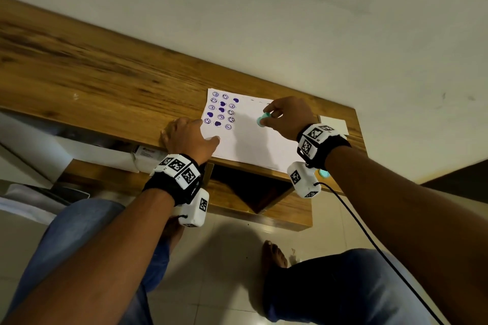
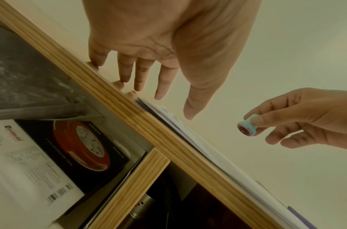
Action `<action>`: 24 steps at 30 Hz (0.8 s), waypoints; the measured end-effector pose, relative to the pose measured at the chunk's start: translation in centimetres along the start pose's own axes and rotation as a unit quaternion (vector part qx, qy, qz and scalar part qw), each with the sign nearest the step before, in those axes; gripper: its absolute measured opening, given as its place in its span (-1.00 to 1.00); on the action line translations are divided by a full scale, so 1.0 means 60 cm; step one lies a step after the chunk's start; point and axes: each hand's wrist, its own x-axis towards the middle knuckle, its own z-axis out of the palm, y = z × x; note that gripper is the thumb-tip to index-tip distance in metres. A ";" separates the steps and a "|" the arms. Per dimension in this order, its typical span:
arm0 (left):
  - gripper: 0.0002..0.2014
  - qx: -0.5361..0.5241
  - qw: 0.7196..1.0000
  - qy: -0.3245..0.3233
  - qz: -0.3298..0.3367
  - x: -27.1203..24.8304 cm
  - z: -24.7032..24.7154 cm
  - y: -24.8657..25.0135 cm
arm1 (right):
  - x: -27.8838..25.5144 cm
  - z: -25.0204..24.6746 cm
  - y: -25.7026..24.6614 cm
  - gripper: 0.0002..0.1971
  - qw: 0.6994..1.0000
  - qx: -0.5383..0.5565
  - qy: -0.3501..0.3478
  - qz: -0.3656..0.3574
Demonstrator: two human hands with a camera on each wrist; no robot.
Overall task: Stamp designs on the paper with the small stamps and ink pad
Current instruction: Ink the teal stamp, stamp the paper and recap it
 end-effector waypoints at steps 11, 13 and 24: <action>-0.75 -0.168 0.977 0.021 0.131 -0.069 0.014 0.041 | -0.151 -0.054 0.147 -0.75 0.962 0.192 0.171 0.090; -0.78 -0.179 0.971 -0.019 0.156 -0.092 0.032 0.062 | -0.188 -0.047 0.189 -0.73 0.950 0.210 0.198 0.120; -0.65 -0.064 0.951 -0.139 0.269 -0.143 0.148 0.230 | -0.240 0.010 0.267 -0.73 0.901 0.296 0.266 0.173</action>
